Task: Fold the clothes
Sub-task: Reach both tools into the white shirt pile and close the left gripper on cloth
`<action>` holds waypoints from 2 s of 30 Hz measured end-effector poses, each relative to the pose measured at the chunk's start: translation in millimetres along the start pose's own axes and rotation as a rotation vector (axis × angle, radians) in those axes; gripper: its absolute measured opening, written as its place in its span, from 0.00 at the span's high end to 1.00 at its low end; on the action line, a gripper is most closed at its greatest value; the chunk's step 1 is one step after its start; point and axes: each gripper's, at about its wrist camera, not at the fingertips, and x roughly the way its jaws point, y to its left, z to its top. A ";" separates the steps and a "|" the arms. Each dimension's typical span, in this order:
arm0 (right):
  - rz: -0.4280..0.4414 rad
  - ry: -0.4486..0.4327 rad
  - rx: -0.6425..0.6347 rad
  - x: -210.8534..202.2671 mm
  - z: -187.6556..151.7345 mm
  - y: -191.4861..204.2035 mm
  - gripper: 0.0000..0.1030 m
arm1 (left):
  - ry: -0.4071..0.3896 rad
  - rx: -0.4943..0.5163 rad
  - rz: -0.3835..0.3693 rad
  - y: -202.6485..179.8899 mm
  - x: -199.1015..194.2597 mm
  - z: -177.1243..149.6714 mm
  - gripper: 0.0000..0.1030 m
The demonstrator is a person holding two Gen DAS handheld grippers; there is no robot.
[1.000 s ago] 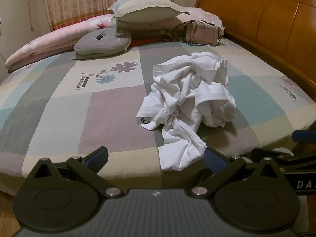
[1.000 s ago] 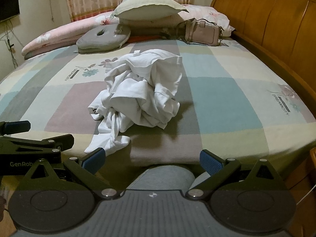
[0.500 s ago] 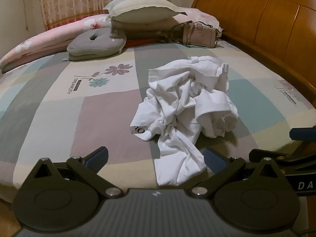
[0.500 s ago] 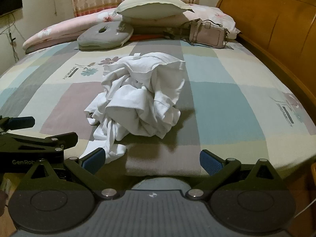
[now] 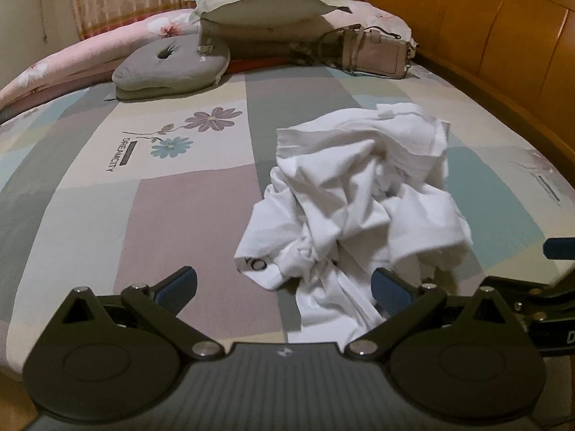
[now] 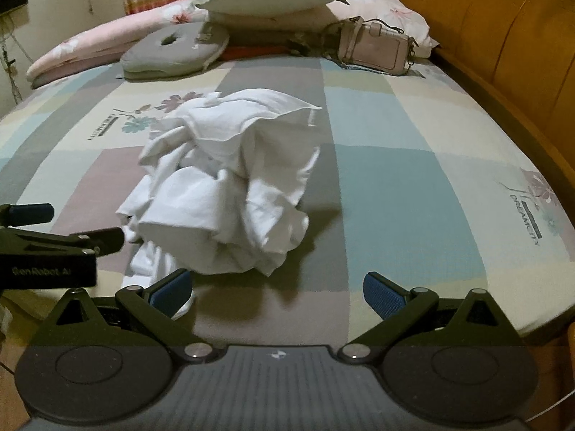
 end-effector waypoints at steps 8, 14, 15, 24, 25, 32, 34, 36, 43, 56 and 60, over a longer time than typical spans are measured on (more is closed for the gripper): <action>-0.015 0.009 0.021 18.7 19.2 -16.4 0.00 | 0.024 0.001 0.002 1.1 24.5 12.8 0.01; -0.016 0.007 0.025 31.7 33.5 -23.9 0.00 | 0.042 0.009 0.002 0.4 42.1 20.8 0.01; -0.009 0.007 0.022 34.9 36.3 -23.8 0.00 | 0.045 0.010 0.002 0.3 45.0 22.1 0.01; 0.028 0.062 -0.027 82.5 50.4 -15.8 0.00 | 0.092 0.034 0.003 -3.6 73.7 20.2 0.01; 0.027 0.067 -0.038 87.6 49.7 -14.8 0.00 | 0.093 0.038 0.006 -3.7 76.6 19.5 0.01; 0.067 0.093 -0.049 112.5 36.8 -19.6 0.00 | 0.119 0.019 -0.043 3.5 99.6 10.0 0.01; 0.091 0.098 -0.036 117.4 31.6 -23.7 0.00 | 0.122 0.014 -0.065 5.9 105.3 6.7 0.01; 0.115 0.102 -0.024 122.4 26.3 -27.8 0.00 | 0.109 0.022 -0.076 6.7 108.0 4.0 0.00; 0.135 0.084 -0.171 126.5 11.9 -17.2 0.00 | 0.073 0.069 -0.059 1.0 108.7 1.9 0.00; 0.150 -0.057 -0.189 58.1 23.9 -47.0 0.00 | -0.024 0.121 -0.125 16.2 61.2 14.3 0.01; 0.169 -0.085 -0.169 45.9 21.4 -52.9 0.04 | -0.056 0.098 -0.141 18.0 55.9 17.8 0.09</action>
